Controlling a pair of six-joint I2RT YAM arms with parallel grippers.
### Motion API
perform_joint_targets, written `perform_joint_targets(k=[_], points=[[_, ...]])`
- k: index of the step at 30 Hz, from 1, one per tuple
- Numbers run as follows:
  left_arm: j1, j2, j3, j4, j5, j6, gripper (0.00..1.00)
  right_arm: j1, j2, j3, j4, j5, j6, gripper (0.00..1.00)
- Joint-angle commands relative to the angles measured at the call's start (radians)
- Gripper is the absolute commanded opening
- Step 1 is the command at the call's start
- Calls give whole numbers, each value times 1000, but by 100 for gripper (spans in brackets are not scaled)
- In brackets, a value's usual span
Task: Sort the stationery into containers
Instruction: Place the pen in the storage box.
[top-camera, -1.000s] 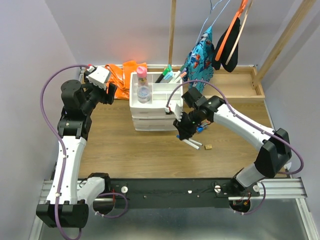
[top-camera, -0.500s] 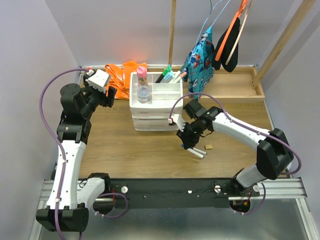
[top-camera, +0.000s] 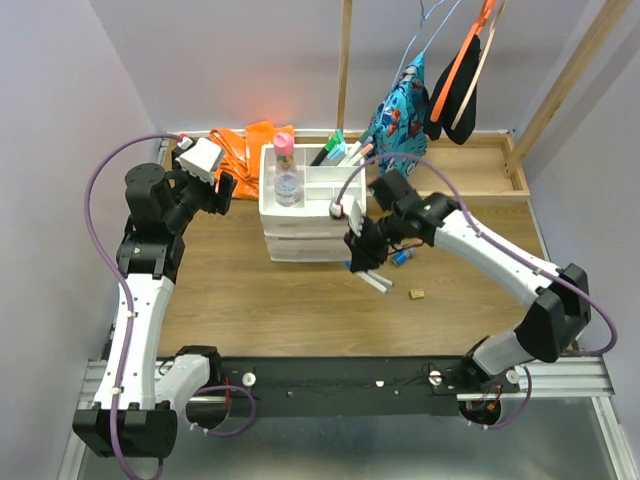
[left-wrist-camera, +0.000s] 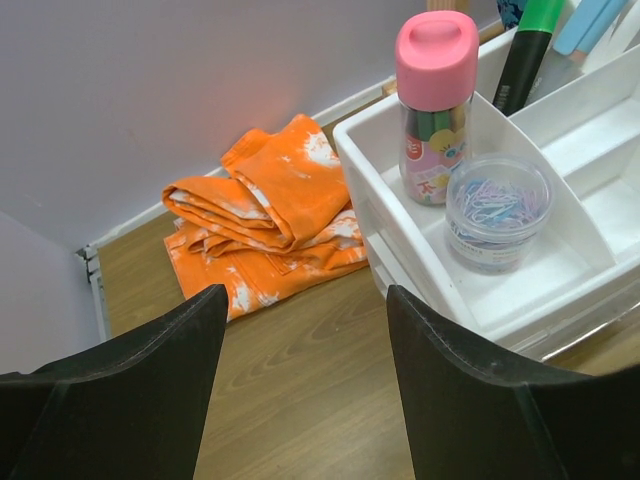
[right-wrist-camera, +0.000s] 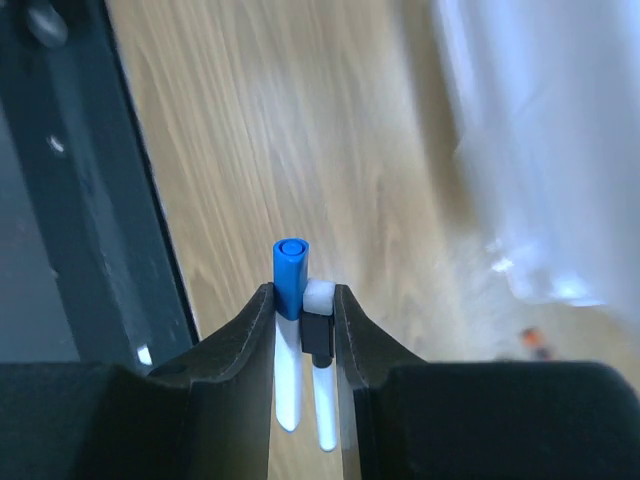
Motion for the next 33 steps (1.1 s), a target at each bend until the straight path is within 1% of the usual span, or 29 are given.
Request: perform_joint_targets(k=[1, 3, 7, 12, 13, 14, 15, 16, 18, 19, 21, 22, 24, 25, 33], points=[[7, 25, 36, -6, 38, -8, 74, 5, -63, 275, -104, -143, -47, 7], [7, 31, 42, -7, 39, -12, 74, 5, -72, 324, -107, -189, -42, 7], [5, 42, 57, -19, 35, -2, 74, 5, -98, 408, -29, -198, 20, 4], [5, 50, 55, -13, 38, -5, 73, 6, -106, 479, 60, -134, 57, 3], [5, 51, 55, -12, 38, -3, 73, 5, -104, 493, 107, -109, 86, 1], [5, 56, 54, -9, 36, -5, 74, 3, -101, 503, 138, -45, 102, 1], [5, 56, 55, -6, 38, -8, 74, -1, -98, 522, 173, -16, 113, 1], [4, 57, 55, -4, 38, -8, 74, -8, -95, 522, 257, 9, 131, 1], [4, 62, 52, 7, 36, -12, 74, -32, -92, 504, 357, 62, 155, 1], [4, 63, 52, 10, 38, -12, 74, -44, -86, 496, 460, 72, 192, 1], [4, 68, 52, 13, 38, -15, 74, -79, -74, 484, 549, 93, 241, 1], [4, 70, 57, 13, 38, -17, 74, -96, -63, 474, 623, 96, 295, 1], [4, 70, 60, 4, 35, -9, 74, -135, -35, 462, 686, 109, 336, 1], [4, 70, 63, 4, 33, -9, 74, -147, -28, 439, 744, 116, 361, 0], [4, 53, 36, -1, 17, 6, 74, -193, 63, 395, 899, 110, 455, 0]])
